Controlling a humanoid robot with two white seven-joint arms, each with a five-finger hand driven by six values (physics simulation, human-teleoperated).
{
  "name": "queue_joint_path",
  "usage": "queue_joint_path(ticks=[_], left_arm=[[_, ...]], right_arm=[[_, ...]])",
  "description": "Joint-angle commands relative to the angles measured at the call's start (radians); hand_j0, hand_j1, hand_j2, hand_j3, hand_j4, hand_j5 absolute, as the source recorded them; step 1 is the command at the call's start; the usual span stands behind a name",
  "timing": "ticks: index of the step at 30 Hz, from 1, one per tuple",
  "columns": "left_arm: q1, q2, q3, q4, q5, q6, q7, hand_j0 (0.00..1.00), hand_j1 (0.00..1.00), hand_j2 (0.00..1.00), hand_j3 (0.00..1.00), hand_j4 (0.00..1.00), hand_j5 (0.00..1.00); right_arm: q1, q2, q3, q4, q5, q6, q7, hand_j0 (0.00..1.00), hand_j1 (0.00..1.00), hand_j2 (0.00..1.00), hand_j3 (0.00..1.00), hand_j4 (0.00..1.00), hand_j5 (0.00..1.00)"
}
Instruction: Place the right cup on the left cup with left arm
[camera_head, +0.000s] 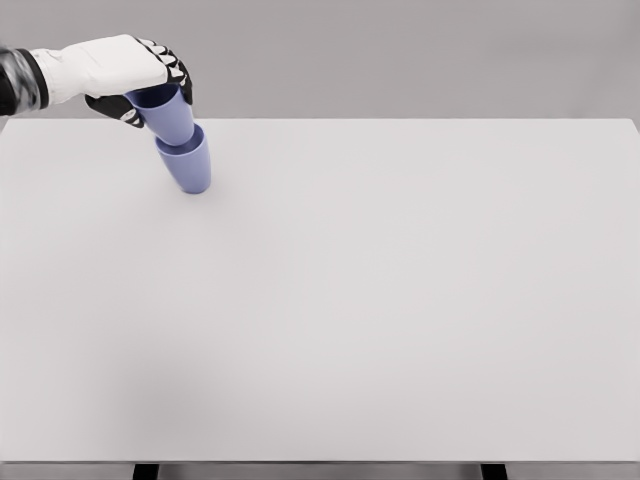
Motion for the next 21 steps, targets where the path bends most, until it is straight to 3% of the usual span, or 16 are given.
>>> queue_joint_path(ticks=[1, 21], left_arm=[[0.0, 0.0, 0.0, 0.001, 0.004, 0.003, 0.001, 0.59, 0.59, 0.59, 0.59, 0.59, 0.59], [0.006, 0.01, -0.004, -0.015, 0.012, 0.003, 0.001, 0.6, 0.6, 0.6, 0.6, 0.6, 0.6]], right_arm=[[0.0, 0.0, 0.0, 0.0, -0.001, 0.0, 0.0, 1.0, 1.0, 1.0, 1.0, 1.0, 1.0], [0.0, 0.0, 0.0, 0.0, -0.001, 0.0, 0.0, 1.0, 1.0, 1.0, 1.0, 1.0, 1.0]])
